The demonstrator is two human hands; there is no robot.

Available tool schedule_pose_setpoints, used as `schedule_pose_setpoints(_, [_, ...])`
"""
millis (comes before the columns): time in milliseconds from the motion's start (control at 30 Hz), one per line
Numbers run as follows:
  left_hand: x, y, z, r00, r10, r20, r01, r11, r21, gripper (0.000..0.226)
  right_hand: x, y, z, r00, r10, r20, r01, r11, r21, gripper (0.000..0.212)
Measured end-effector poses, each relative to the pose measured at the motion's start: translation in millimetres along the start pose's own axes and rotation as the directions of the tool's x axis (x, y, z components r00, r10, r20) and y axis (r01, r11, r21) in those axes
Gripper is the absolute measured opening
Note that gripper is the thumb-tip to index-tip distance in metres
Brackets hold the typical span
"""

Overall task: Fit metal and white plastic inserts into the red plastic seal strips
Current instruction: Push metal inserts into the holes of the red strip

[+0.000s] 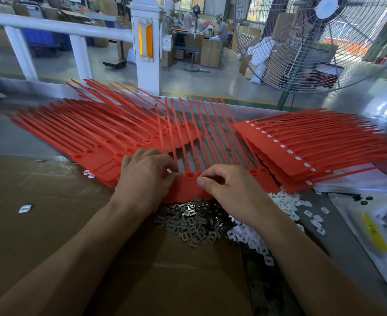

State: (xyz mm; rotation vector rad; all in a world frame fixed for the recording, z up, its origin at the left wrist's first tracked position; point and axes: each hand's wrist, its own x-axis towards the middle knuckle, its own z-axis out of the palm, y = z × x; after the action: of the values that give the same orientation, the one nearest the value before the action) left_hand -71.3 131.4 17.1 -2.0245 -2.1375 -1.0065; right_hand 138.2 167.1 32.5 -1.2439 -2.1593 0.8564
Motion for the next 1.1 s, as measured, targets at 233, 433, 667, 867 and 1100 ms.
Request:
schedule_pose_setpoints(233, [2,0,3,1.0,-0.006,0.022,0.005,0.999,0.037,0.011,-3,-4,-4,0.996,-0.047,0.075,0.056,0.991,-0.122,0.011])
schedule_pose_setpoints(433, [5,-1,4,0.998,-0.032,0.058,0.028,0.998,0.056,0.011,-6,-8,-17,0.951,-0.085,0.297,0.146,0.971,-0.189,0.028])
schedule_pose_setpoints(667, [4,-2,3,0.999,-0.034,0.027,0.033,0.999,0.024,0.01,-6,-8,-15,0.948,-0.134,0.29,0.208,0.947,-0.243,0.01])
schedule_pose_setpoints(867, [2,1,1,1.0,-0.008,0.019,0.008,1.0,-0.015,0.009,-5,-6,-11,0.954,-0.153,0.257,0.209,0.955,-0.211,0.005])
schedule_pose_setpoints(1100, [-2,11,-2,0.999,0.049,0.009,-0.047,0.991,-0.125,0.008,-7,-7,-13,0.969,-0.143,0.199,0.15,0.989,-0.018,0.009])
